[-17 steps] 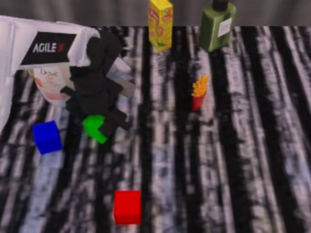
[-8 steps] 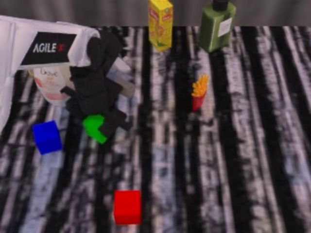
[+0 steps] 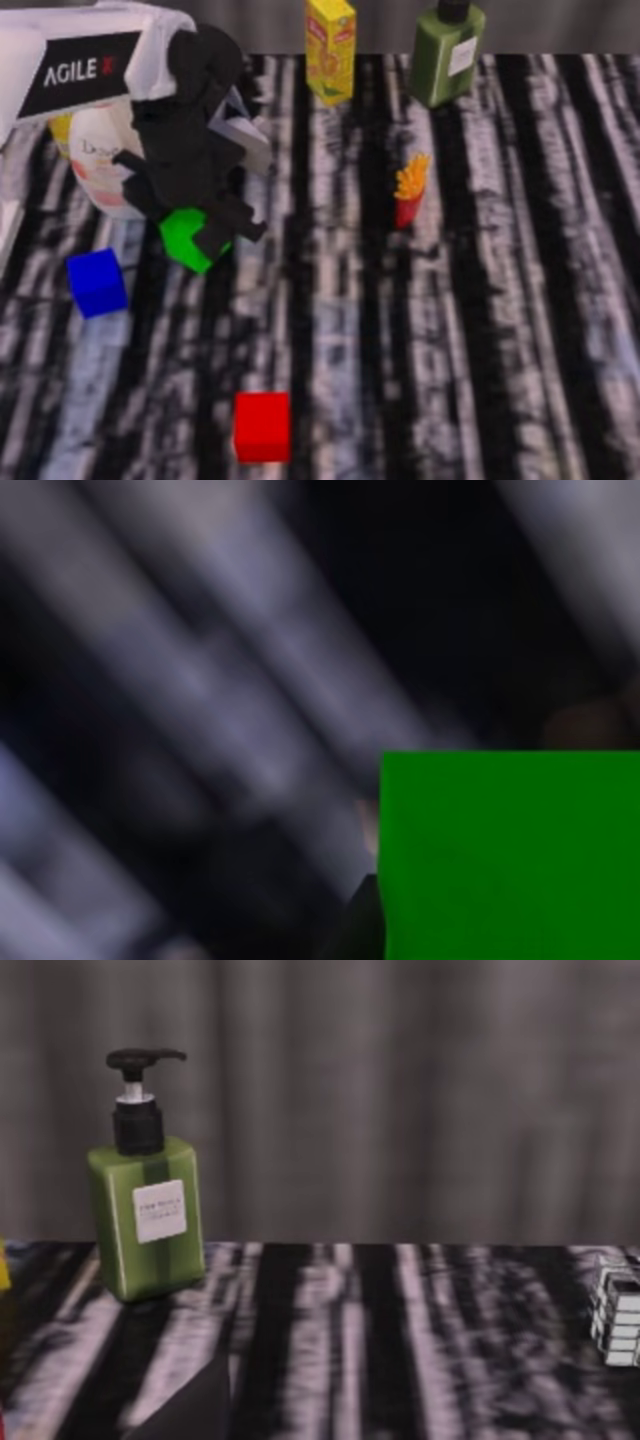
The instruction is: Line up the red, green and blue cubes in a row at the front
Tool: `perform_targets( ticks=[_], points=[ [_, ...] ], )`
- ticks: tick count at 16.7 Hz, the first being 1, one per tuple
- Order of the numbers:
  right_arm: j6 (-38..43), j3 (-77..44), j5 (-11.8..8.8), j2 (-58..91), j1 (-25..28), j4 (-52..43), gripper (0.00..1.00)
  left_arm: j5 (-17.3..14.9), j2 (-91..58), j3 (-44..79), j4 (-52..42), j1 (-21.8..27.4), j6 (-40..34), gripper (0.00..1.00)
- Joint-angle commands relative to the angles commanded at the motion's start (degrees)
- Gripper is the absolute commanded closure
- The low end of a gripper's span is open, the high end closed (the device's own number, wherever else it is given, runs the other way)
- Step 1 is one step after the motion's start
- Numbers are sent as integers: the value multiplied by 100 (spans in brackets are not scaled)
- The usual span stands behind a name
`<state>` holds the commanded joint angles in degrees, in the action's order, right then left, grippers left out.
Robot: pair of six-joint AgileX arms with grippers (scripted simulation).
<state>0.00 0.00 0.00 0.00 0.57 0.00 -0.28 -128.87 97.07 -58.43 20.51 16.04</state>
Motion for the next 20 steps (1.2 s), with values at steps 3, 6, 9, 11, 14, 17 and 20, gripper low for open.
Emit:
perform_targets(
  ticks=[3, 6, 9, 11, 14, 17, 20],
  points=[
    [0, 0, 0, 0, 0, 0, 0, 2, 210, 248, -416, -35, -1, 100],
    [0, 0, 0, 0, 0, 0, 0, 2, 225, 260, -435, -37, -1, 100],
    [0, 0, 0, 0, 0, 0, 0, 5, 212, 241, -420, 43, -64, 100],
    [0, 0, 0, 0, 0, 0, 0, 8, 258, 193, -414, 224, -366, 100],
    [0, 0, 0, 0, 0, 0, 0, 15, 397, 17, -402, 681, -1246, 100],
    [0, 0, 0, 0, 0, 0, 0, 18, 603, -276, -386, 1292, -2583, 100],
    [0, 0, 0, 0, 0, 0, 0, 16, 865, -638, -359, 1974, -4154, 100]
  ],
)
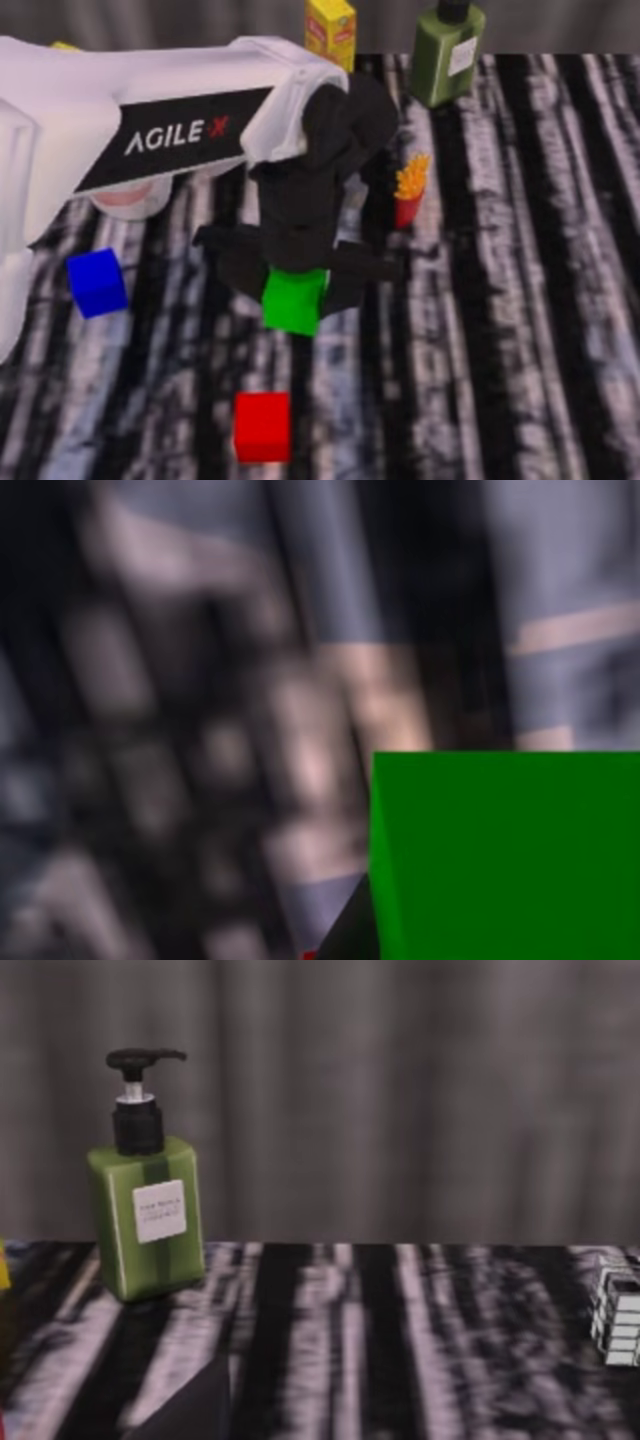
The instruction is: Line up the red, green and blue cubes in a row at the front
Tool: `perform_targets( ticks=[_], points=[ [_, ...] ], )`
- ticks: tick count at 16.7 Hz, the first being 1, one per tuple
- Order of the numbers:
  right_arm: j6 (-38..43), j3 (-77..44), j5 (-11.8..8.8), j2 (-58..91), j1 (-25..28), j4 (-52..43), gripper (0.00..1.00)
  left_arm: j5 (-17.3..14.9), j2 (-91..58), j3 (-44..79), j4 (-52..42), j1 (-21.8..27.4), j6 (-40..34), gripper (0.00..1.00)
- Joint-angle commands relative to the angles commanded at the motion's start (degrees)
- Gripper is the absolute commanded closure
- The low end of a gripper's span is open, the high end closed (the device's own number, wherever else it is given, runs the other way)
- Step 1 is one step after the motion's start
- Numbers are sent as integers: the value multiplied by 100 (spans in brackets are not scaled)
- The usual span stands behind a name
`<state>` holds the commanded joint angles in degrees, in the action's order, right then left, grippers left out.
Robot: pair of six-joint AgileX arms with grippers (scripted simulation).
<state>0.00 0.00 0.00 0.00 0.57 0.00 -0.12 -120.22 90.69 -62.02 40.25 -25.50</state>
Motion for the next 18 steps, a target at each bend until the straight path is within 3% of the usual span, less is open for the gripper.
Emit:
perform_targets(
  ticks=[4, 7, 14, 18],
  points=[
    [0, 0, 0, 0, 0, 0, 0, 2, 388, -457, 81, 834, -1803, 100],
    [0, 0, 0, 0, 0, 0, 0, 17, 652, -695, 165, 1263, -2589, 100],
    [0, 0, 0, 0, 0, 0, 0, 25, 728, -776, 217, 1378, -2806, 100],
    [0, 0, 0, 0, 0, 0, 0, 22, 487, -1156, 859, 1362, -2802, 100]
  ],
)
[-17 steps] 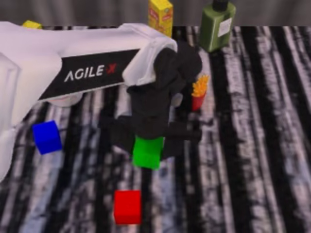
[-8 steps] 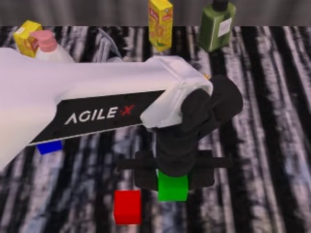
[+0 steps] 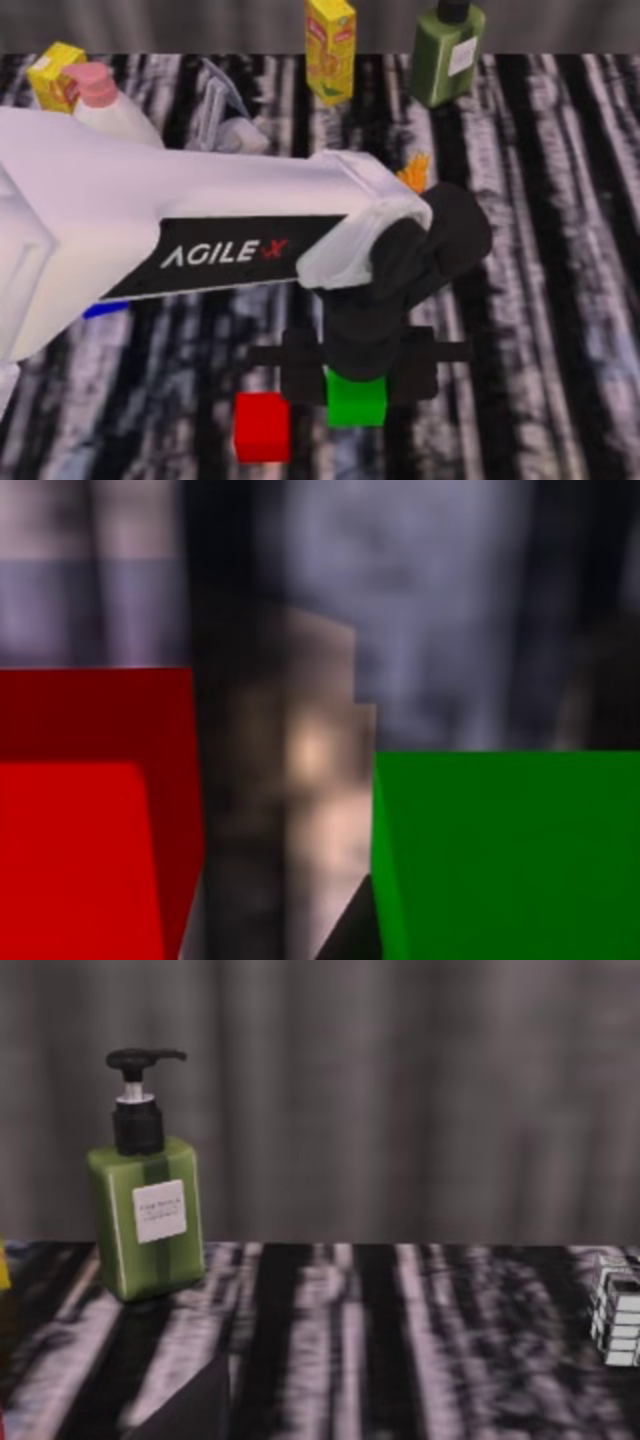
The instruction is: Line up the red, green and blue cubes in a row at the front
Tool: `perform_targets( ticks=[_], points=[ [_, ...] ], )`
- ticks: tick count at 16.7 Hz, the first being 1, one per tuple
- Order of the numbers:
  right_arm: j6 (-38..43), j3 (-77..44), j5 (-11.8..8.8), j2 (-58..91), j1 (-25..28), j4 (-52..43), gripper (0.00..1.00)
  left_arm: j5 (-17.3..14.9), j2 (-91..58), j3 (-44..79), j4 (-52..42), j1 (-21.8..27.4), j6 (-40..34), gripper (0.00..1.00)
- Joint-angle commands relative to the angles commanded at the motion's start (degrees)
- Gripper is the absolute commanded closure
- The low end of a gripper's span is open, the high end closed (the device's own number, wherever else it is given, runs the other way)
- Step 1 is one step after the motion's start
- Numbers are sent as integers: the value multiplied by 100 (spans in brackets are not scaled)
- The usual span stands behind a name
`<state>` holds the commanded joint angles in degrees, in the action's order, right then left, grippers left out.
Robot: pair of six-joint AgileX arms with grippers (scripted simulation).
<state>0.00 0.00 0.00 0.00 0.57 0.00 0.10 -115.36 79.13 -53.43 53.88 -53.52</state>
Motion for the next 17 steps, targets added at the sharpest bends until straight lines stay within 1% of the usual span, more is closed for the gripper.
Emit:
perform_targets(
  ticks=[2, 4, 8, 17],
  points=[
    [0, 0, 0, 0, 0, 0, 0, -1, -169, -252, 469, 1, 9, 100],
    [0, 0, 0, 0, 0, 0, 0, -1, -300, -425, 738, 9, 13, 100],
    [0, 0, 0, 0, 0, 0, 0, 0, -327, -455, 780, 12, 13, 100],
    [0, 0, 0, 0, 0, 0, 0, 0, -327, -455, 780, 12, 13, 32]
  ],
)
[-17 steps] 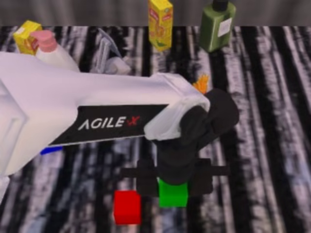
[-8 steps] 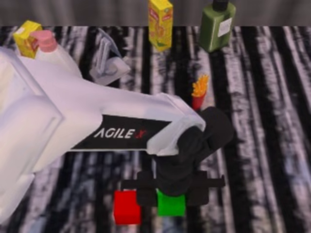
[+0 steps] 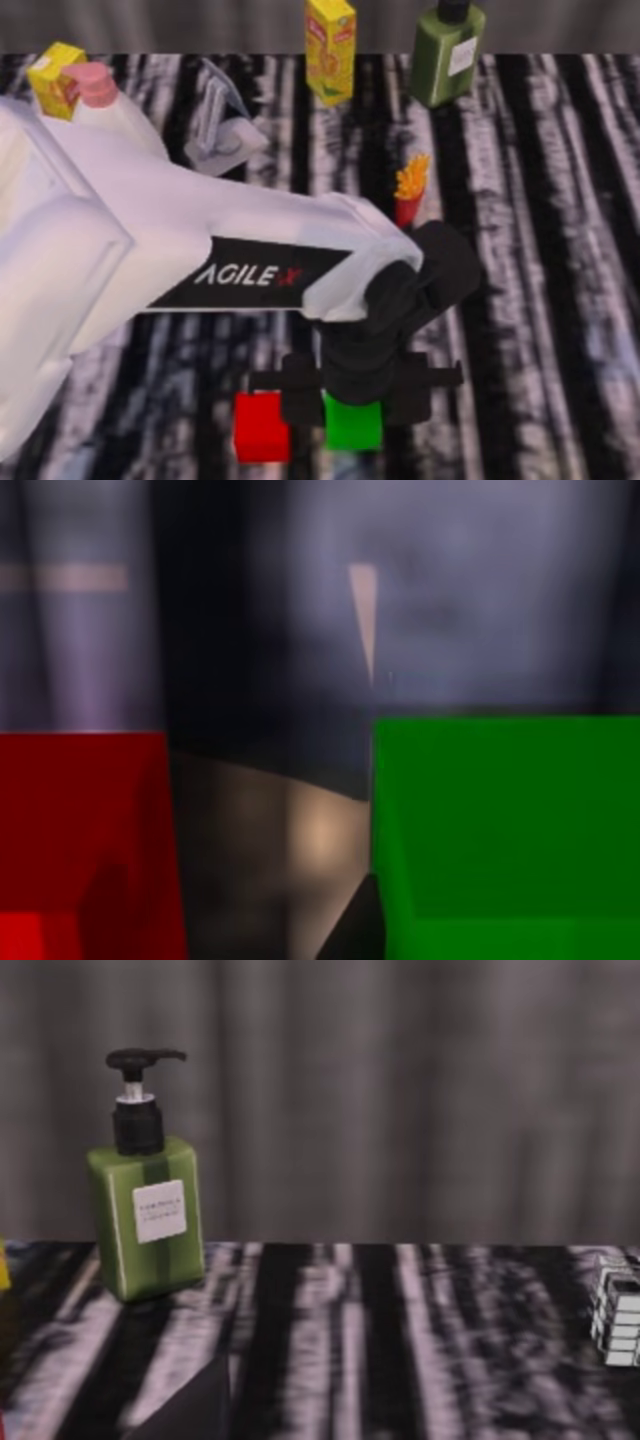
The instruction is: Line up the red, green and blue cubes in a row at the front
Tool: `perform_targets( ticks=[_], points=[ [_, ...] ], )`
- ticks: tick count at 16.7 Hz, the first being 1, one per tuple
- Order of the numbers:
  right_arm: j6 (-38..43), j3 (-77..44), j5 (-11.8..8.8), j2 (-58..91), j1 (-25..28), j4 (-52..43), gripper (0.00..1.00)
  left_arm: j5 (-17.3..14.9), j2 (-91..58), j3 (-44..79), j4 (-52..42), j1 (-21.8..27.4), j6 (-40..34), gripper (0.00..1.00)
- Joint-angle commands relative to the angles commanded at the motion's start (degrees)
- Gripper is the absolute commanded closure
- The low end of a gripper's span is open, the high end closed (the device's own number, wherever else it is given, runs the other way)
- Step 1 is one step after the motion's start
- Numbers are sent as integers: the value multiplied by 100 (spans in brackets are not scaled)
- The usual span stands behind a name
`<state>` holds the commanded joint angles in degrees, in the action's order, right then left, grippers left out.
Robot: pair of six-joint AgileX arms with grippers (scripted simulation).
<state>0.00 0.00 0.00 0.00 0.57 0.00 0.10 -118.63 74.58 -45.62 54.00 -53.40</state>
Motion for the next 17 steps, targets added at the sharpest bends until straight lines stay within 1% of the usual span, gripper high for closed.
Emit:
perform_targets(
  ticks=[4, 5, 14, 17],
  points=[
    [0, 0, 0, 0, 0, 0, 0, 0, 0, 0, 0, 0, 0, 2],
    [0, 0, 0, 0, 0, 0, 0, 0, 0, 0, 0, 0, 0, 0],
    [0, 0, 0, 0, 0, 0, 0, 0, 11, 16, -20, 1, 0, 0],
    [0, 0, 0, 0, 0, 0, 0, 1, 161, 260, -420, -24, -20, 0]
  ],
)
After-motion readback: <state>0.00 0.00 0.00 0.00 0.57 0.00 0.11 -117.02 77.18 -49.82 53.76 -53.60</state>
